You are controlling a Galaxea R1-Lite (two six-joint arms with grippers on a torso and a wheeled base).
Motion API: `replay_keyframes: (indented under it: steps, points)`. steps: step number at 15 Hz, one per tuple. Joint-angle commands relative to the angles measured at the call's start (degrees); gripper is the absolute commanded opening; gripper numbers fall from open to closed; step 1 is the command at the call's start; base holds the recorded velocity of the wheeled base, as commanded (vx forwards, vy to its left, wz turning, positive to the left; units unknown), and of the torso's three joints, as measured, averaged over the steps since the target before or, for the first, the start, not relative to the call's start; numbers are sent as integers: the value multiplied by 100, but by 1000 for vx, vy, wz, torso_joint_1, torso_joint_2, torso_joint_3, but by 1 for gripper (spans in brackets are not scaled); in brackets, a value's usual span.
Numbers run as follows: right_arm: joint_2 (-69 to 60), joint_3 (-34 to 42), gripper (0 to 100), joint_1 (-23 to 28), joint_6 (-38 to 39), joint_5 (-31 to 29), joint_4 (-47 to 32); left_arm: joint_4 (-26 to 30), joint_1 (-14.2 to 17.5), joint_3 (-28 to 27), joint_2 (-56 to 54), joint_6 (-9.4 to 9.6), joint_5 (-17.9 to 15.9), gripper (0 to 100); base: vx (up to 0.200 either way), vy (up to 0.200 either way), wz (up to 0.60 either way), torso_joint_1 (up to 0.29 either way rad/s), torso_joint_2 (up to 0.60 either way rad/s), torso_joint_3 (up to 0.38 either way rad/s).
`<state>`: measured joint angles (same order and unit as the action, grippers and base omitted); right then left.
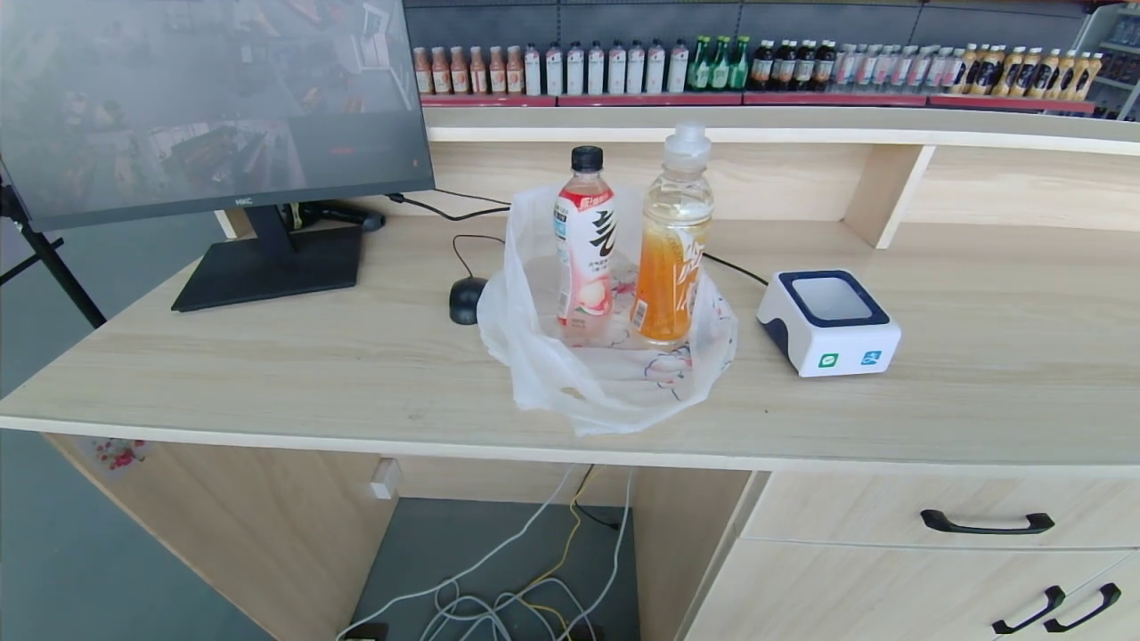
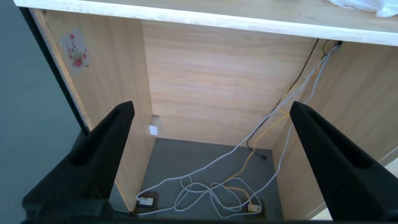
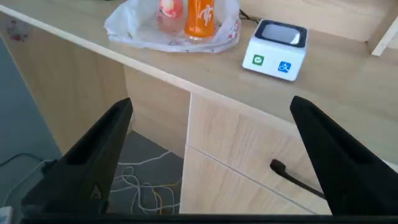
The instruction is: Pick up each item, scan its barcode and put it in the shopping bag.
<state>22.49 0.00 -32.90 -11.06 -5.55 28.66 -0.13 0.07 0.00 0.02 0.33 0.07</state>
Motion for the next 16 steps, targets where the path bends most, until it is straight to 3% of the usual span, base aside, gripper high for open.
replay_keyframes:
  steps: [1,3,9,11,12,14,16]
  points:
    - [-1862,-9,100,-41,-178,10,-1715,-4,1,0,-2,2,1,100,0,0,0,0,0,0]
    - [-2249,-18,100,-32,-186,10,-2462,-4,1,0,-2,2,1,100,0,0,0,0,0,0]
    - [-2249,-9,100,-173,69,256,-2479,-4,1,0,-2,2,1,100,0,0,0,0,0,0]
    - [-2249,-123,100,-304,403,994,-2892,-4,1,0,-2,2,1,100,0,0,0,0,0,0]
    - [-2249,-167,100,-252,411,985,-2989,-4,1,0,-2,2,1,100,0,0,0,0,0,0]
    - [-2249,-167,100,381,403,906,-2980,-4,1,0,-2,2,1,100,0,0,0,0,0,0]
    - [-2082,-167,100,1682,394,880,-2971,-4,1,0,-2,2,1,100,0,0,0,0,0,0]
